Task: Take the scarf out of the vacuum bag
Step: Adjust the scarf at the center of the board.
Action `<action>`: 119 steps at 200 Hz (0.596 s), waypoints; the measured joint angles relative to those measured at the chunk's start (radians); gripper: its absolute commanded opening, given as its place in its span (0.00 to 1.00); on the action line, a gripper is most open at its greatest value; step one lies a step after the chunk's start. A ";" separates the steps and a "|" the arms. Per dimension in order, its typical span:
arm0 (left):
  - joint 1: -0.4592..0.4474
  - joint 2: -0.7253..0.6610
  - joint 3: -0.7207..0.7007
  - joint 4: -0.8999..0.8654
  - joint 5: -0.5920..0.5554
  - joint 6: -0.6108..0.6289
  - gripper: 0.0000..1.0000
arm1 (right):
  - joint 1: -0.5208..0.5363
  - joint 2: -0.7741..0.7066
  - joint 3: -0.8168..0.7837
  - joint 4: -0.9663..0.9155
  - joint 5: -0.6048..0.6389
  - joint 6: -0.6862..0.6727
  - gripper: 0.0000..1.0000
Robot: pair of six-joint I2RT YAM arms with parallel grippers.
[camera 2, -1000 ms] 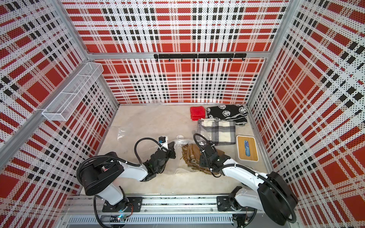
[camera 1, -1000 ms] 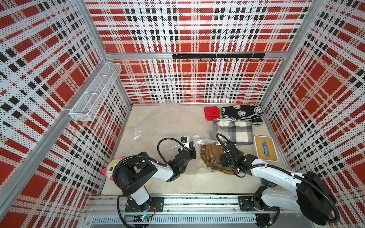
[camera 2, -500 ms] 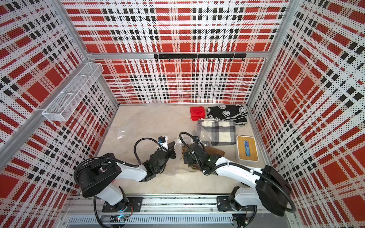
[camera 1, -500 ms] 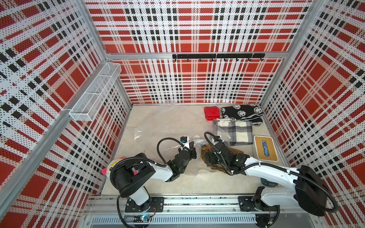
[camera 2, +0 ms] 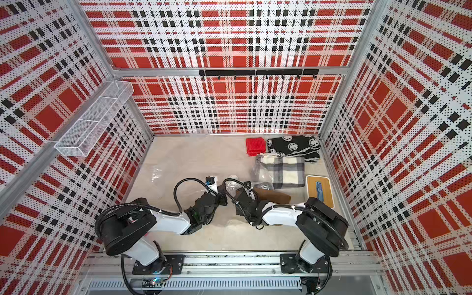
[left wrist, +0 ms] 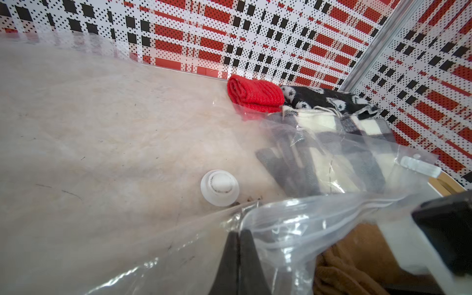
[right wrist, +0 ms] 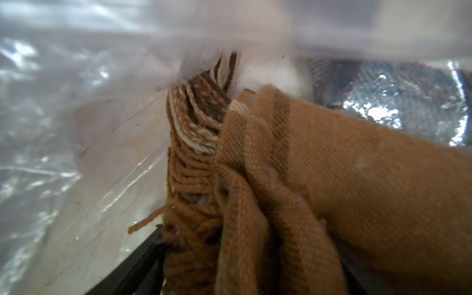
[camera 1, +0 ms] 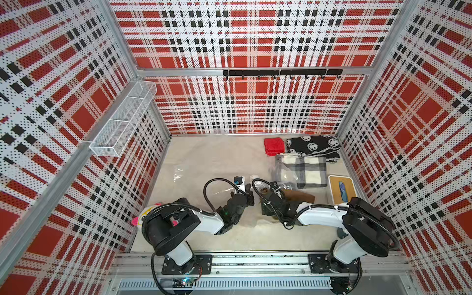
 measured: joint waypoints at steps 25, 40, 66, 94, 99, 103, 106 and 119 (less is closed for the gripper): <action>0.012 0.000 0.003 -0.006 0.019 -0.010 0.00 | 0.001 -0.003 -0.030 0.010 0.053 0.014 0.41; 0.016 0.000 0.003 -0.012 0.016 -0.013 0.00 | 0.001 -0.033 -0.054 0.014 0.071 0.023 0.38; 0.019 -0.001 0.003 -0.021 0.011 -0.014 0.00 | -0.002 -0.138 -0.105 -0.007 0.075 0.015 0.33; 0.027 -0.004 0.003 -0.029 0.008 -0.014 0.00 | -0.019 -0.212 -0.122 -0.056 0.079 0.014 0.31; 0.029 -0.006 0.003 -0.030 0.007 -0.014 0.00 | -0.024 -0.221 -0.125 -0.066 0.080 0.014 0.31; 0.030 -0.008 0.003 -0.030 0.007 -0.014 0.00 | -0.028 -0.227 -0.127 -0.071 0.080 0.015 0.31; 0.032 -0.009 0.003 -0.030 0.007 -0.014 0.00 | -0.031 -0.232 -0.130 -0.075 0.080 0.016 0.31; 0.039 -0.015 0.003 -0.030 0.007 -0.014 0.00 | -0.045 -0.259 -0.145 -0.099 0.084 0.019 0.31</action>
